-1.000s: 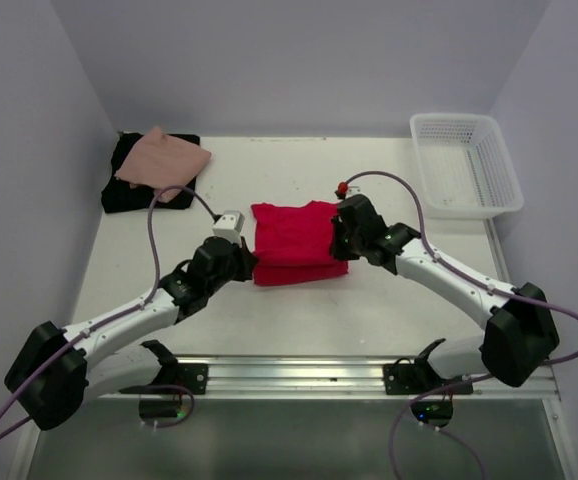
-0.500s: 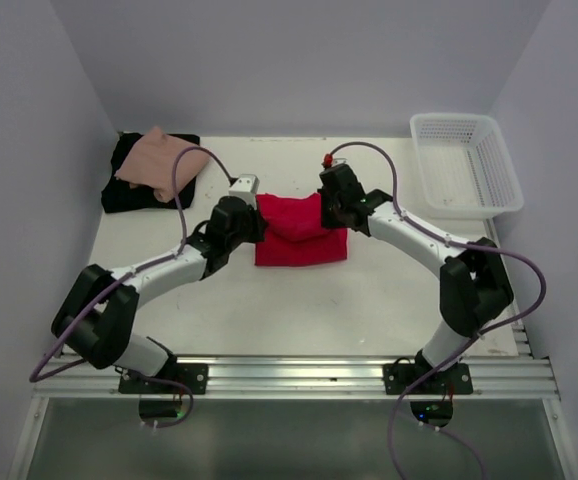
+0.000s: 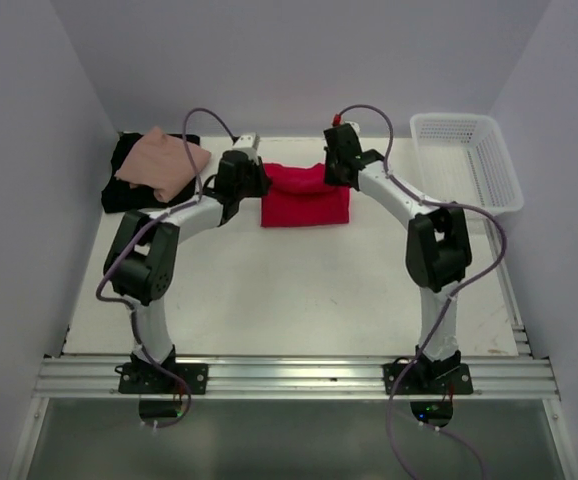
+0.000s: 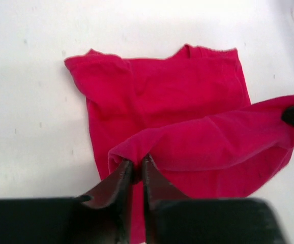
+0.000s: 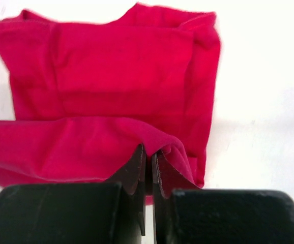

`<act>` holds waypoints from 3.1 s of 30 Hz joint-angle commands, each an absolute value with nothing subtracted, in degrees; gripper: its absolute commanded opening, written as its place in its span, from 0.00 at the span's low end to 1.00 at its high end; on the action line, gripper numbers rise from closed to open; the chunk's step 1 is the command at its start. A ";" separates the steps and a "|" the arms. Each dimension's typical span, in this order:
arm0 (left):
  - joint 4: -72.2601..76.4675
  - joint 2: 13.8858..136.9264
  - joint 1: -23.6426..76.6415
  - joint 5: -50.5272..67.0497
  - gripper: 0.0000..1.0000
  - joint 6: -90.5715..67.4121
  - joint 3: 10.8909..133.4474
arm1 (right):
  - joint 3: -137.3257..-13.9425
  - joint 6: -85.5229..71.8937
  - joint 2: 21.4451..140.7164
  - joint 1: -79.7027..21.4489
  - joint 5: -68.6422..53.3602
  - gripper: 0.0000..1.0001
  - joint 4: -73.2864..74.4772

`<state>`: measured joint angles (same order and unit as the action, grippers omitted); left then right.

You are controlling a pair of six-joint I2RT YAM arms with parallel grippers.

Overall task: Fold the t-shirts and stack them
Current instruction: Fold the tshirt

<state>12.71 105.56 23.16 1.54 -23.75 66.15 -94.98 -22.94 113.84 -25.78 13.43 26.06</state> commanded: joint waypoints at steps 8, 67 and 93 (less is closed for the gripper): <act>1.13 133.43 14.59 -3.60 0.93 -27.70 110.79 | -157.17 -20.04 150.33 -21.71 30.15 0.99 42.30; 20.83 100.03 35.24 2.82 0.00 -39.71 36.16 | -63.12 -24.34 108.38 -30.92 2.10 0.00 18.28; -22.06 72.07 55.89 -23.64 0.36 -52.82 38.93 | -47.29 -33.66 84.90 -47.99 7.65 0.00 22.86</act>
<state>-16.80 71.33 54.46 -17.80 -51.79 35.55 -46.06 -33.04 85.73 -47.62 6.00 21.65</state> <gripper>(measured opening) 0.315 0.007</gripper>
